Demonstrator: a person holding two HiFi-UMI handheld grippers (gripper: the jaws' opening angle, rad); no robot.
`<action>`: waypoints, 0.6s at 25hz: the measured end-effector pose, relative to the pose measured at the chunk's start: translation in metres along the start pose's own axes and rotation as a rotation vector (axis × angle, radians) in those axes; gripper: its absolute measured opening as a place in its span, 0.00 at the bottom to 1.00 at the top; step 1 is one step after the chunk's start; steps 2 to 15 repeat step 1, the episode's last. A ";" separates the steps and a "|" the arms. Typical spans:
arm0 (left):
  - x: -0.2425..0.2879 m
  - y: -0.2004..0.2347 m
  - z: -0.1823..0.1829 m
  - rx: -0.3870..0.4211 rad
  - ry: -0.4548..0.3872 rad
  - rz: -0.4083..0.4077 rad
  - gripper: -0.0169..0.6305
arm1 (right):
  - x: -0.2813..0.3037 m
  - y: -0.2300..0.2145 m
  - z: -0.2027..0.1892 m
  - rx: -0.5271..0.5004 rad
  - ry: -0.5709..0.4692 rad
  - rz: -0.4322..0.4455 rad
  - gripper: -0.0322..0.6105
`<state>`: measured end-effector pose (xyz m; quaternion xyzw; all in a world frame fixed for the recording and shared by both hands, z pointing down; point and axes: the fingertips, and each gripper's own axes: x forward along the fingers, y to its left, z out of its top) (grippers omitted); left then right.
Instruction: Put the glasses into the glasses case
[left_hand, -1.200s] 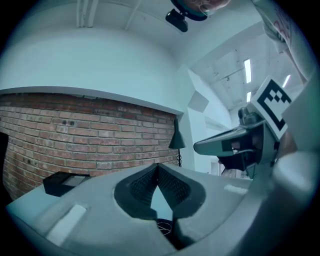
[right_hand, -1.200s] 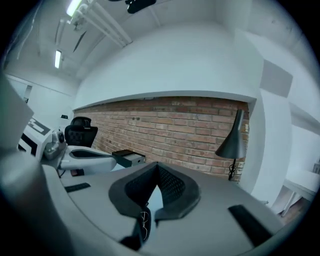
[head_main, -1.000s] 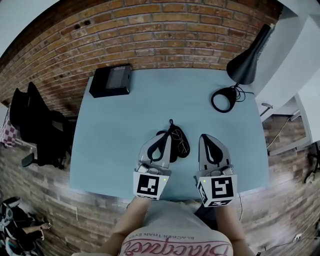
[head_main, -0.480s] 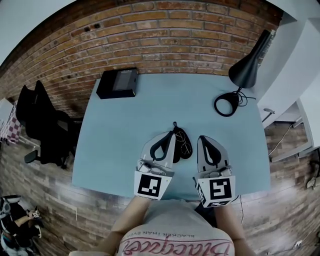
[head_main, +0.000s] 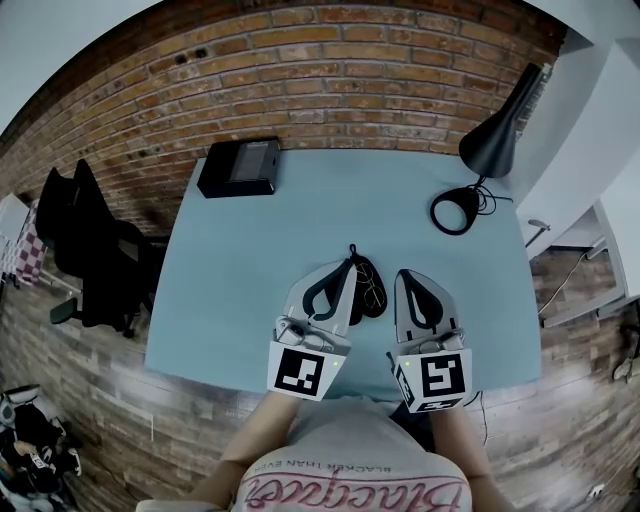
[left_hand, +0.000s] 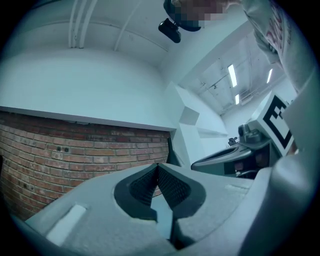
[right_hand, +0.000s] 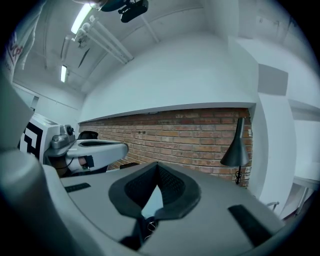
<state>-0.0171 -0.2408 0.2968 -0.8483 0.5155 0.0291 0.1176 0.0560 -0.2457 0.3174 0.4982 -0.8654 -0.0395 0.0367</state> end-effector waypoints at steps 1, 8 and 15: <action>-0.001 0.000 0.001 -0.001 -0.001 0.000 0.03 | 0.000 0.000 0.000 0.002 0.001 0.002 0.06; -0.001 0.000 0.001 -0.001 -0.001 0.000 0.03 | 0.000 0.000 0.000 0.002 0.001 0.002 0.06; -0.001 0.000 0.001 -0.001 -0.001 0.000 0.03 | 0.000 0.000 0.000 0.002 0.001 0.002 0.06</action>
